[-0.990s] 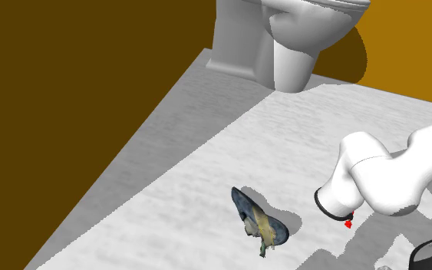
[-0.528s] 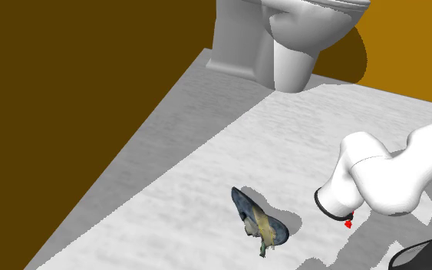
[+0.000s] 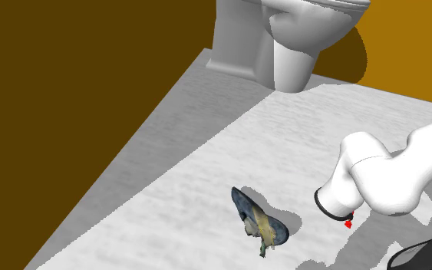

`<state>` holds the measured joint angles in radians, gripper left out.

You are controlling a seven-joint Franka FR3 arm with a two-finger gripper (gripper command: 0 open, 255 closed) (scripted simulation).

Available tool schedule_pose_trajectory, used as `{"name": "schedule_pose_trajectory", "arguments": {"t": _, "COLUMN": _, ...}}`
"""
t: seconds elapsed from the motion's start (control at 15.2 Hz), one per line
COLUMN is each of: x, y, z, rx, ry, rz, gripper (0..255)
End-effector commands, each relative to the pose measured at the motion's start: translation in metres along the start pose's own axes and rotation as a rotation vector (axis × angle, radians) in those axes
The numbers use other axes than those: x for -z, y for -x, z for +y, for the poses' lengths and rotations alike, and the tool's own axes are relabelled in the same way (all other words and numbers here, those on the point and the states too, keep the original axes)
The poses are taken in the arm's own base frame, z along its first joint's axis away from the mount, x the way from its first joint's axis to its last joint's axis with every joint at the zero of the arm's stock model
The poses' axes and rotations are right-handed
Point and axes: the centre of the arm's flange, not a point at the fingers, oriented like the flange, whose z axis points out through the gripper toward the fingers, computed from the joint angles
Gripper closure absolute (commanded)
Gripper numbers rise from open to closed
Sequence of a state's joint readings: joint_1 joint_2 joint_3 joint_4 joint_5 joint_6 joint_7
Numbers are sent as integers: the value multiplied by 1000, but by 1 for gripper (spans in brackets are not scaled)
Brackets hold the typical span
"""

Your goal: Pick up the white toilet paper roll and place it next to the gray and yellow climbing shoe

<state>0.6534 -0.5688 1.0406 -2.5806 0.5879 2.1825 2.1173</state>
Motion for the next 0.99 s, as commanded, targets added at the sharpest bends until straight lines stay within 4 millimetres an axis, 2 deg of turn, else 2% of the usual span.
{"name": "schedule_pose_trajectory", "arguments": {"t": 0.0, "x": 0, "y": 0, "z": 0, "rx": 0, "ry": 0, "rz": 0, "gripper": 0}}
{"name": "schedule_pose_trajectory", "arguments": {"t": 0.2, "x": 0, "y": 0, "z": 0, "rx": 0, "ry": 0, "rz": 0, "gripper": 0}}
{"name": "schedule_pose_trajectory", "arguments": {"t": 0.46, "x": 50, "y": 0, "z": 0, "rx": 0, "ry": 0, "rz": 0, "gripper": 0}}
{"name": "schedule_pose_trajectory", "arguments": {"t": 0.92, "x": 50, "y": 0, "z": 0, "rx": 0, "ry": 0, "rz": 0, "gripper": 0}}
